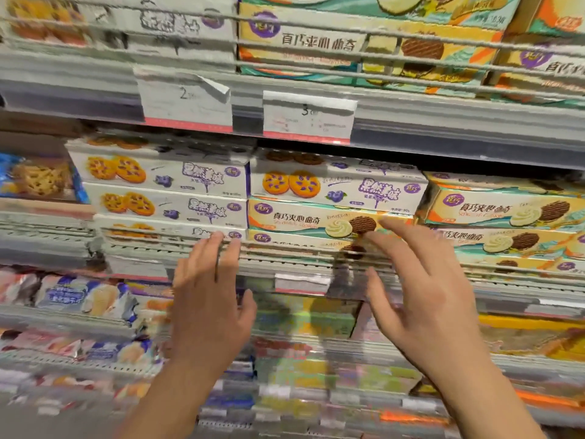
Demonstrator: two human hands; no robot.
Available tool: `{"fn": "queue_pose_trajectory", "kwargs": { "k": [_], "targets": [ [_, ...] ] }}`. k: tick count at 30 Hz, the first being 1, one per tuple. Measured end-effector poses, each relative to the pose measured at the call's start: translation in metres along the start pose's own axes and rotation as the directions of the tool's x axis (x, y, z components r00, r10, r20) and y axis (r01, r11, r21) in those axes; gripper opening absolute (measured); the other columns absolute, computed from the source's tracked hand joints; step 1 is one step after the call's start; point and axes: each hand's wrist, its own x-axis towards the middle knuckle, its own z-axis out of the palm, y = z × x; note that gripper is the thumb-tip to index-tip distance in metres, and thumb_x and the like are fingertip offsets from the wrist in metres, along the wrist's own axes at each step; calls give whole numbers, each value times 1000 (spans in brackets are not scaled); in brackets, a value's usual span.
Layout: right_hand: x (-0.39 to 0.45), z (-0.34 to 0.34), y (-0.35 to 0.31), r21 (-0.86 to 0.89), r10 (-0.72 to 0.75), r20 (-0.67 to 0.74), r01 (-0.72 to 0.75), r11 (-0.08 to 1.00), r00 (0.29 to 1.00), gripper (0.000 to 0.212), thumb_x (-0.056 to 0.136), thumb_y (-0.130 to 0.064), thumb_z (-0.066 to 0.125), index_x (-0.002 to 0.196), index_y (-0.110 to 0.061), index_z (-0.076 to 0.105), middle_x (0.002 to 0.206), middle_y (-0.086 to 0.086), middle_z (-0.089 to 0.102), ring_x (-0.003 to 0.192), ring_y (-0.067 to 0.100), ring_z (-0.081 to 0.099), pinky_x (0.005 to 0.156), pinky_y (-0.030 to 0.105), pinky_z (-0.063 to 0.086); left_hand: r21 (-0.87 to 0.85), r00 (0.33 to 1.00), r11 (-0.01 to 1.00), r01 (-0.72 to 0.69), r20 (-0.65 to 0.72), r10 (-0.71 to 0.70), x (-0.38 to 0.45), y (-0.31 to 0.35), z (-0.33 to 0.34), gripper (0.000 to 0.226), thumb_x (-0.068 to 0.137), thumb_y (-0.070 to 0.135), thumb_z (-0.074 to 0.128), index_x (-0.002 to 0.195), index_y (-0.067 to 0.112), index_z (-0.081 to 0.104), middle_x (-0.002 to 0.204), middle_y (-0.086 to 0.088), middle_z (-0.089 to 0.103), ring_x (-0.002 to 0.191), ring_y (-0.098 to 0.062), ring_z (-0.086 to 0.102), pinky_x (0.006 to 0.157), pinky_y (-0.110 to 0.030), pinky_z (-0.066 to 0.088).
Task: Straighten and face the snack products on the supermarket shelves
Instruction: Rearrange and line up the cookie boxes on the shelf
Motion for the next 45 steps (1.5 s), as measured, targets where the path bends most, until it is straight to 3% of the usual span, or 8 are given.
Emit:
{"fn": "queue_pose_trajectory", "kwargs": {
  "k": [3,7,11,15,26,36,41,45],
  "targets": [
    [37,16,-36,-88,-48,-5,48,995,999,43,89,-20,63,128,-2,64,136,19,57,124,40,53,108,49,42,-29,987,989,-148,-75,145,3,-18,-2,74,80,24,64,149,6,45,147,-19,46,134,-41,44,108,-62,39],
    [78,25,-53,-257,1,14,3,967,1000,52,90,-26,63,135,-1,56,136,21,55,128,43,49,111,52,39,-46,989,988,-147,24,148,9,-26,-11,84,67,27,77,146,15,51,143,-13,53,126,-33,47,106,-57,43],
    [106,27,-46,-448,125,139,-50,893,982,58,90,-51,53,127,-6,57,124,18,60,112,43,53,102,56,43,-122,979,971,-204,3,206,9,-33,-18,74,75,27,67,146,15,51,143,-13,51,121,-35,50,101,-55,44],
    [115,22,-37,-484,220,267,-67,872,938,68,85,-62,66,131,-13,57,125,15,64,116,41,57,99,54,46,-138,973,965,-222,29,228,3,-37,-25,71,81,26,62,149,15,48,147,-11,49,124,-36,53,102,-56,43],
    [118,9,-12,-311,89,302,9,950,949,86,68,-36,91,143,-25,52,128,14,63,107,43,60,82,45,54,-80,986,990,-117,112,125,3,-30,-22,74,83,37,59,153,22,41,150,-7,46,128,-33,51,101,-54,48],
    [73,-13,-2,-63,-277,118,286,956,954,58,90,-40,75,139,-11,61,132,15,58,116,32,57,92,42,51,-102,964,993,-65,249,89,21,-19,-64,64,85,50,33,139,29,59,143,4,56,125,-23,57,94,-43,54],
    [67,-33,-9,63,-276,-3,276,959,961,62,88,-40,79,139,-11,61,134,13,57,119,30,58,92,44,53,-285,993,955,-89,-101,62,64,1,-148,33,94,36,47,104,27,76,100,15,74,91,-10,68,78,-32,55],
    [82,-59,-14,173,-256,-62,263,949,965,64,88,-43,77,142,-13,58,133,6,58,119,21,60,95,30,51,-380,903,879,-288,-414,118,109,16,-209,20,92,17,59,101,16,77,94,9,72,86,-2,62,83,-9,43]
  ]
}}
